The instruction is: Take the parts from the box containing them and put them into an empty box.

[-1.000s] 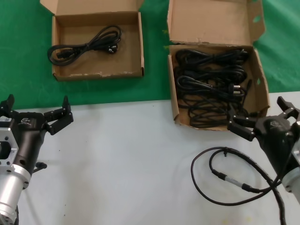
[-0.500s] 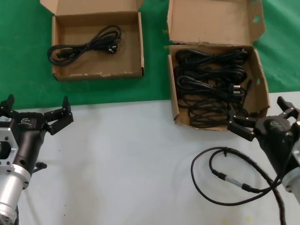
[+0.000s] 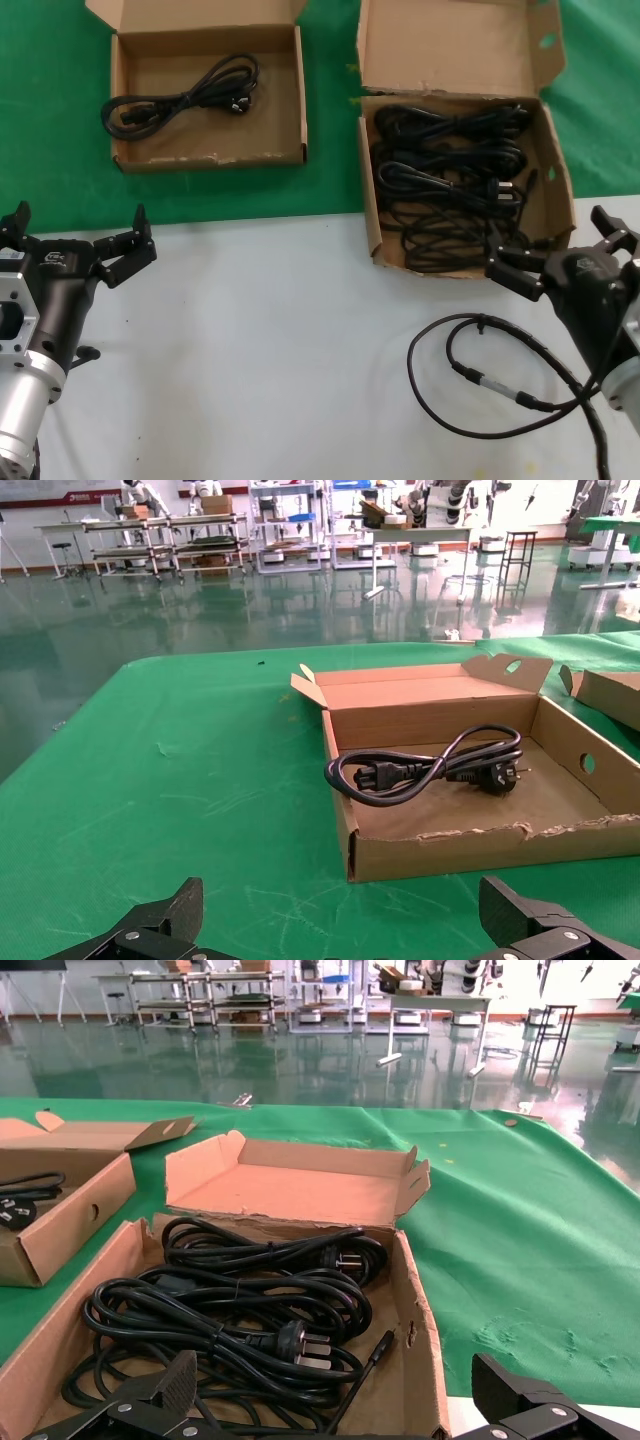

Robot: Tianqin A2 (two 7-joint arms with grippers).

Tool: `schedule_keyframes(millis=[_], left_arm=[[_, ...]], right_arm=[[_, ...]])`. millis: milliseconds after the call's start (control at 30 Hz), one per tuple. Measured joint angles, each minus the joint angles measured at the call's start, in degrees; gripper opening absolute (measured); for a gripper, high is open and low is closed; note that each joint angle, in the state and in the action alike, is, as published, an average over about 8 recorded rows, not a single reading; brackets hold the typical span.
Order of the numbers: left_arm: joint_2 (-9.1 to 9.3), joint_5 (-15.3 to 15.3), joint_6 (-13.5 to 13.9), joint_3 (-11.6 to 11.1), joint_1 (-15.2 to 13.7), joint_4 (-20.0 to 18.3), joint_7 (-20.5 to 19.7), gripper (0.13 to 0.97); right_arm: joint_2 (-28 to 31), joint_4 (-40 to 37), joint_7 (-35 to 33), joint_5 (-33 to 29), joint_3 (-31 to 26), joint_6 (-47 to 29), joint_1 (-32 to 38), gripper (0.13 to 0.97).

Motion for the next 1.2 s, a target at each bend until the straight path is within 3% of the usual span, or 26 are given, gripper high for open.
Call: schedule_keyframes(millis=[1200], left_arm=[[0.0,0.0,0.0,0.0,0.0,0.0,0.0,0.966]], right_arm=[[0.0,0.0,0.0,0.0,0.0,0.0,0.0,0.966]])
